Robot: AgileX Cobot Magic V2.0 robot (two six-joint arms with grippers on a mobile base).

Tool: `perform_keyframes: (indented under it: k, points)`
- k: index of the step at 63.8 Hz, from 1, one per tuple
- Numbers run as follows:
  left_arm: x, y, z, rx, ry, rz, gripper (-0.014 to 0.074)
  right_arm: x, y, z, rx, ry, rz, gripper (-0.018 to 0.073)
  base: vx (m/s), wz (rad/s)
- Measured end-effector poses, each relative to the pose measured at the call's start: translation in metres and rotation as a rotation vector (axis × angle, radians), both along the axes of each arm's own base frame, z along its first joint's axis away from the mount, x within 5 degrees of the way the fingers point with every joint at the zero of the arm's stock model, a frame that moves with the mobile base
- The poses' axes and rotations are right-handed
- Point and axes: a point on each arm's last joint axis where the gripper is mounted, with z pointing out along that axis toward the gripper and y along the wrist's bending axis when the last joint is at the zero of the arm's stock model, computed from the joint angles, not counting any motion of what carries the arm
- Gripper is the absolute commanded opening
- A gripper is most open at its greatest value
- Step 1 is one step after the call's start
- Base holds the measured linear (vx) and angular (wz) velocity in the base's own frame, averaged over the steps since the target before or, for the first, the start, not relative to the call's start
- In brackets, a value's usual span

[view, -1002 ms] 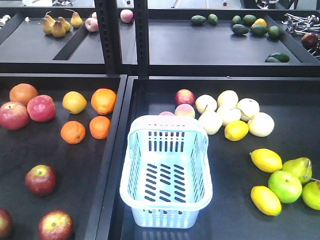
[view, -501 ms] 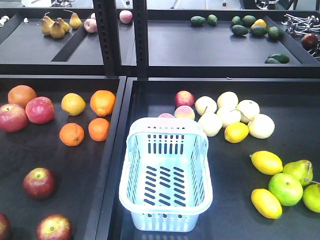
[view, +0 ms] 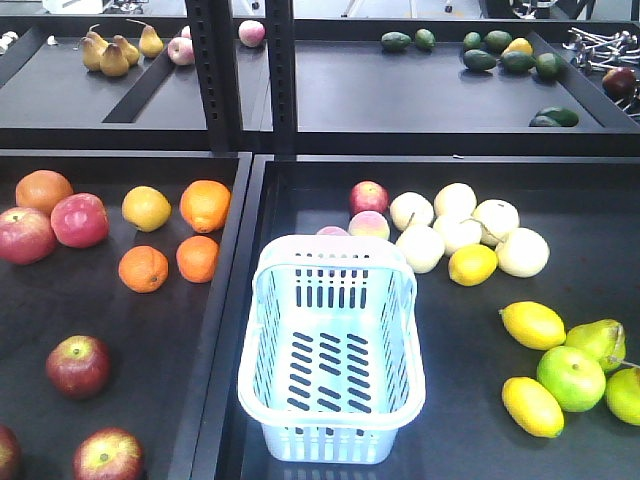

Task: Pick three apples into basket with both arms

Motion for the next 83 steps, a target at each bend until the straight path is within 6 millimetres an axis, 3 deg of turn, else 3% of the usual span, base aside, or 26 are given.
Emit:
perform_keyframes:
  k: [23, 36, 53, 63, 67, 71, 83]
  points:
    - [0.0, 0.0, 0.0, -0.047, -0.001, 0.002, -0.0006, 0.0, 0.0, 0.0, 0.0, 0.0, 0.0, -0.0008, 0.0, 0.0]
    - [0.0, -0.003, 0.001, -0.419, 0.008, 0.012, -0.0006, 0.0, 0.0, 0.0, 0.0, 0.0, 0.0, -0.0008, 0.0, 0.0]
    - [0.0, -0.007, 0.002, -0.763, 0.028, 0.004, -0.0006, 0.0, 0.0, 0.0, 0.0, 0.0, 0.0, -0.0008, 0.0, 0.0]
    - [0.0, -0.009, 0.008, -1.188, 0.014, -0.016, -0.0006, 0.0, 0.0, 0.0, 0.0, 0.0, 0.0, -0.0008, 0.0, 0.0]
    - [-0.001, -0.009, 0.015, -1.322, -0.011, -0.029, -0.0006, 0.0, 0.0, 0.0, 0.0, 0.0, 0.0, -0.0008, 0.0, 0.0]
    - [-0.003, -0.008, 0.029, -1.34, -0.054, -0.058, -0.0006, 0.0, 0.0, 0.0, 0.0, 0.0, 0.0, -0.0008, 0.0, 0.0]
    - [-0.021, -0.008, 0.094, -1.08, -0.266, -0.176, -0.0006, 0.0, 0.0, 0.0, 0.0, 0.0, 0.0, -0.0008, 0.0, 0.0]
